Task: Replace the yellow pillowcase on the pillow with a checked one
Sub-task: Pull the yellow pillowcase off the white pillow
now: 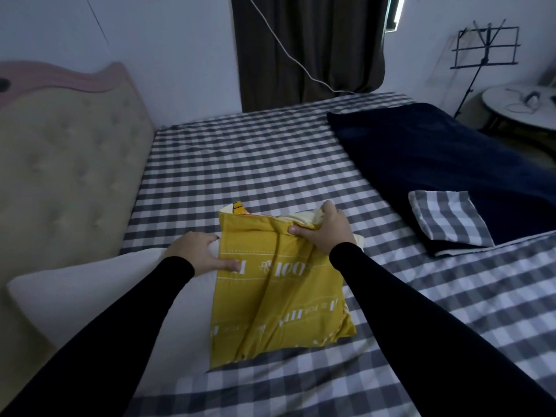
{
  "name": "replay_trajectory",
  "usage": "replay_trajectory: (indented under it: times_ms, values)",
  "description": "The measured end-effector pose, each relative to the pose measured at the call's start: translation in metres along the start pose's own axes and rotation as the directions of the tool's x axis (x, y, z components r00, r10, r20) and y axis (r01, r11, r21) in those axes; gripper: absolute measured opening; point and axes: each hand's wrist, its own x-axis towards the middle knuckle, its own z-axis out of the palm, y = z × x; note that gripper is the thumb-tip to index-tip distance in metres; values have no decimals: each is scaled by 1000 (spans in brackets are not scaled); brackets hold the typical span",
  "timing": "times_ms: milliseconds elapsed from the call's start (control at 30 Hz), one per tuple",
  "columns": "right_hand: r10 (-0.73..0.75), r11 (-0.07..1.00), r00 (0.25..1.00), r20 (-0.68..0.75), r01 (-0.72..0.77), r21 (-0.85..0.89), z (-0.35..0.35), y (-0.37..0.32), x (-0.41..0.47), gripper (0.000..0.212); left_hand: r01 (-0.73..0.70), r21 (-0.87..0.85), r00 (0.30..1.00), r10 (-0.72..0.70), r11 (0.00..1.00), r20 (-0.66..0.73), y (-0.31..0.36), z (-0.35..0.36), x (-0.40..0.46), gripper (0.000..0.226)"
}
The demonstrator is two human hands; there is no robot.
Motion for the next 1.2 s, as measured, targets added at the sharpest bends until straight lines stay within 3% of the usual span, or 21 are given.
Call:
replay_trajectory:
  times_ms: [67, 200, 367, 533, 700, 833, 1000, 1100, 1200]
  values:
    - [66, 998, 998, -20, -66, -2, -7, 3, 3, 72, 7, 17, 1000, -7, 1000, -5, 0, -3, -1, 65]
    - [170, 985, 985, 23, -170, 24, -10, 12, 4, 40, 13, 16, 1000, -13, 1000, 6, 5, 3, -4, 67]
    - [245, 943, 969, -33, -231, 238, -4, 19, -4, 40, -24, 43, 1000, 25, 999, -8, 5, 6, -10, 69]
    - [383, 820, 920, -85, -296, 490, 0, 14, -7, 32, -14, 61, 1000, 16, 998, -27, 6, 1, -16, 66]
    - [485, 769, 863, -140, -344, 539, -11, 9, 0, 37, 7, 84, 998, -2, 996, -56, -3, -11, -18, 80]
    - [581, 705, 802, -138, -411, 578, -27, 16, -1, 34, 22, 91, 996, -14, 996, -91, -6, -35, -15, 77]
    - [401, 909, 910, -105, -381, 167, 11, 8, -14, 36, -28, 123, 998, 35, 992, -54, -8, -19, -15, 76]
    - [310, 946, 942, -131, -293, 138, 29, 6, -26, 43, -82, 166, 992, 97, 983, -86, -10, -2, -12, 86]
    - [101, 995, 981, -165, -97, 32, 35, 15, -30, 50, -100, 239, 990, 121, 966, -76, -11, -3, -7, 103]
